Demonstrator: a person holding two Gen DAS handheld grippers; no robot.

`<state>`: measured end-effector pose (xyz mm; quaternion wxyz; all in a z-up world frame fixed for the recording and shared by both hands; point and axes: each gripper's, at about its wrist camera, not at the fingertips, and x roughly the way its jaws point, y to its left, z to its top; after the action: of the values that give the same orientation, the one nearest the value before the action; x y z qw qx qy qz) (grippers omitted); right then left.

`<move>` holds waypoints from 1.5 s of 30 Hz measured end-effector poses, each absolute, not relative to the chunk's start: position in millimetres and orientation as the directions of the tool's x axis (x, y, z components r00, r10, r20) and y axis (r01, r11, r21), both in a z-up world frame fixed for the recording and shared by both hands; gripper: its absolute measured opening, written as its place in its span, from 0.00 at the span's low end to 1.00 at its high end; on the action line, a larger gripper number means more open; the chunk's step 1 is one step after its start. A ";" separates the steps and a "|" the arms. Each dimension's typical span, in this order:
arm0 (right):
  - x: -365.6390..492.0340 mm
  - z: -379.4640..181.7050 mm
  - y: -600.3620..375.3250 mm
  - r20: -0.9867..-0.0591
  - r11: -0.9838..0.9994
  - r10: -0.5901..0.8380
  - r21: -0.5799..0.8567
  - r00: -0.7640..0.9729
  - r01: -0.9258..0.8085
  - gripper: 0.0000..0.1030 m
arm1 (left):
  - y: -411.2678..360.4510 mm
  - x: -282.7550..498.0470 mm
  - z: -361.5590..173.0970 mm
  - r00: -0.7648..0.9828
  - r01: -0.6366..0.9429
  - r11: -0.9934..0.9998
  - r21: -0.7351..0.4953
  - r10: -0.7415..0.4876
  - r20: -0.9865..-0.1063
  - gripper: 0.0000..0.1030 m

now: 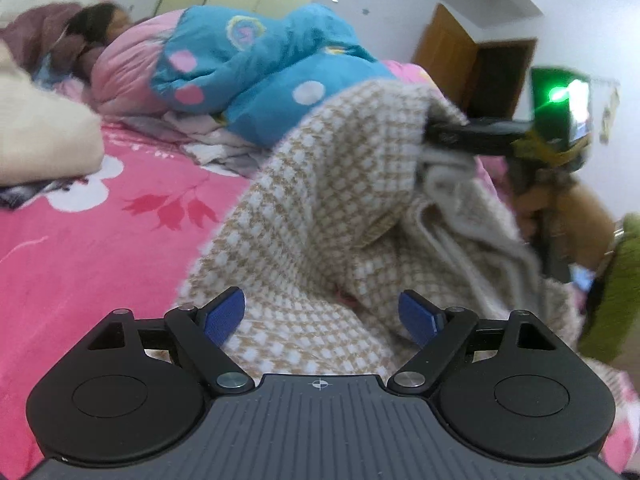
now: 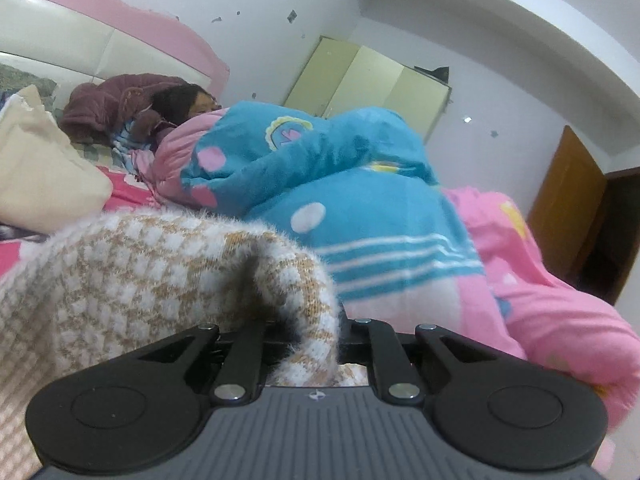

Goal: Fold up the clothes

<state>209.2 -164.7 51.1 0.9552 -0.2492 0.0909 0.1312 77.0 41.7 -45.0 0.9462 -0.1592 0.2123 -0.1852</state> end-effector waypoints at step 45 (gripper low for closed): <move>32.4 -52.1 -232.5 -0.445 0.763 0.609 0.103 0.657 -0.638 0.73 | 60.8 46.8 -40.4 0.773 0.134 0.981 -0.140 -0.192 -0.604 0.00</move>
<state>32.4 -232.5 -52.1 0.9096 -0.0311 0.2327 0.3429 46.8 60.8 -40.4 0.9406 -0.0445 0.3253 -0.0866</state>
